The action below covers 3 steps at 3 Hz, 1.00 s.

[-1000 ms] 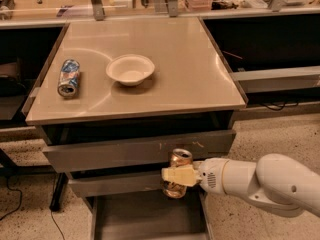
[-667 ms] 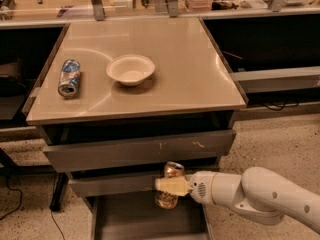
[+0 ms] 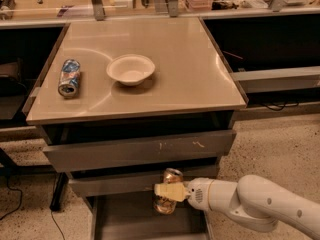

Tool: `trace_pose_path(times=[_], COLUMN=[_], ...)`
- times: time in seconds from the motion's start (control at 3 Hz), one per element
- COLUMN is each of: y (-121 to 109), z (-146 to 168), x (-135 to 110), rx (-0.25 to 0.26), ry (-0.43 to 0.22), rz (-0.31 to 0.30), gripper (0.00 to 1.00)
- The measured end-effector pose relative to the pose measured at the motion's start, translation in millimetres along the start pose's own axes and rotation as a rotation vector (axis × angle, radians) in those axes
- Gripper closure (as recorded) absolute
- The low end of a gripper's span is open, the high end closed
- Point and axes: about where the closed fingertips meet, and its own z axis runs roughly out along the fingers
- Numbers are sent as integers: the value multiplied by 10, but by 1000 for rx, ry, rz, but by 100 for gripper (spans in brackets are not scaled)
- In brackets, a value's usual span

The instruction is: Place orange can into bottom drawer

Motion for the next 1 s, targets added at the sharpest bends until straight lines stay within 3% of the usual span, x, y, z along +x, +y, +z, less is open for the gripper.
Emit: trace_pose_path(times=[1.0], y=[-1083], z=[742], x=[1049], rx=[22], ry=[10], rz=[321], gripper=[100])
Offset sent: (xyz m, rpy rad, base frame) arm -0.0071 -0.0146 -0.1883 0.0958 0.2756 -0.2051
